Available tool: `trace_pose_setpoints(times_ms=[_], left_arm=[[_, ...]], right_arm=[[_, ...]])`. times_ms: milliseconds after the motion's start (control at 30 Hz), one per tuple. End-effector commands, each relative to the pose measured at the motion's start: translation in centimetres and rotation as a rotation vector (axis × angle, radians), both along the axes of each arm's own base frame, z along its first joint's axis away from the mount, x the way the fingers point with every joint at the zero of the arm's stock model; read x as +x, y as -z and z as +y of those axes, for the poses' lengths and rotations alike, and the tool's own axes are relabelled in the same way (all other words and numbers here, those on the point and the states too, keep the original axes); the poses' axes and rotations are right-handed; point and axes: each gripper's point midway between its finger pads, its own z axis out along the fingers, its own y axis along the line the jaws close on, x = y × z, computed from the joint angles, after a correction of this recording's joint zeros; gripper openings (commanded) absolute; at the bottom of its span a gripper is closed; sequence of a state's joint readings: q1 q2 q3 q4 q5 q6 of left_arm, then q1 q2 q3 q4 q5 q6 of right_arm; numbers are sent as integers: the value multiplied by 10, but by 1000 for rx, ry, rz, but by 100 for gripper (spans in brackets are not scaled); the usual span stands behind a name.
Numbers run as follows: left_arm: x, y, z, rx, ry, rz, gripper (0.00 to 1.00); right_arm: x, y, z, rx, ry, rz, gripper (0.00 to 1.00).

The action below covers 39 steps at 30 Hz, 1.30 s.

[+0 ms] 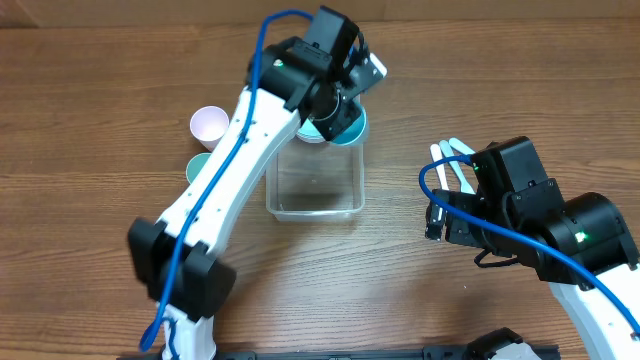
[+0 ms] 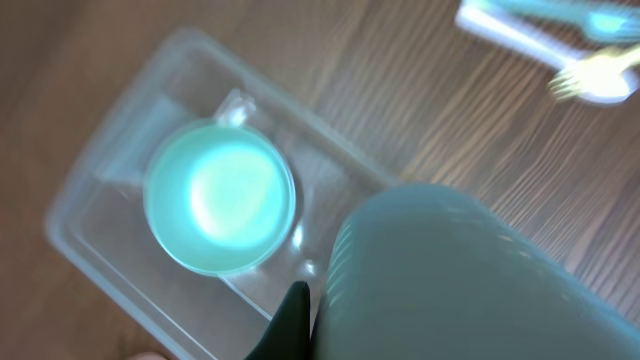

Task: Pack container
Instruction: 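Place the light blue cup upright in the container and release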

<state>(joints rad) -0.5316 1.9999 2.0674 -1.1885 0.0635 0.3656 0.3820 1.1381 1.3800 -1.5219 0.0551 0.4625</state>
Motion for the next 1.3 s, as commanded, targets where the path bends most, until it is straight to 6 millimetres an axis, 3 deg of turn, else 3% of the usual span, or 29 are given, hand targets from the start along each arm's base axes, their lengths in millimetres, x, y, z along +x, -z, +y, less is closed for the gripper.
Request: trace_pose_setpoints(times_ms=[0, 300, 567, 867, 1067, 1267], left_arm=[[11, 47, 18, 110, -103, 87, 4], [4, 77, 58, 213, -284, 199, 4], [-8, 112, 68, 219, -307, 283, 4], [-5, 124, 70, 221, -325, 273, 4], [-6, 124, 70, 221, -331, 277, 24], [-7, 125, 70, 222, -330, 279, 20]], right_arm=[[1, -1, 1, -3, -9, -4, 100], [1, 0, 1, -3, -9, -4, 100], [1, -1, 1, -3, -9, -4, 100], [1, 0, 1, -3, -9, -4, 100], [1, -1, 1, -3, -9, -4, 100], [1, 0, 1, -3, -9, -4, 100]])
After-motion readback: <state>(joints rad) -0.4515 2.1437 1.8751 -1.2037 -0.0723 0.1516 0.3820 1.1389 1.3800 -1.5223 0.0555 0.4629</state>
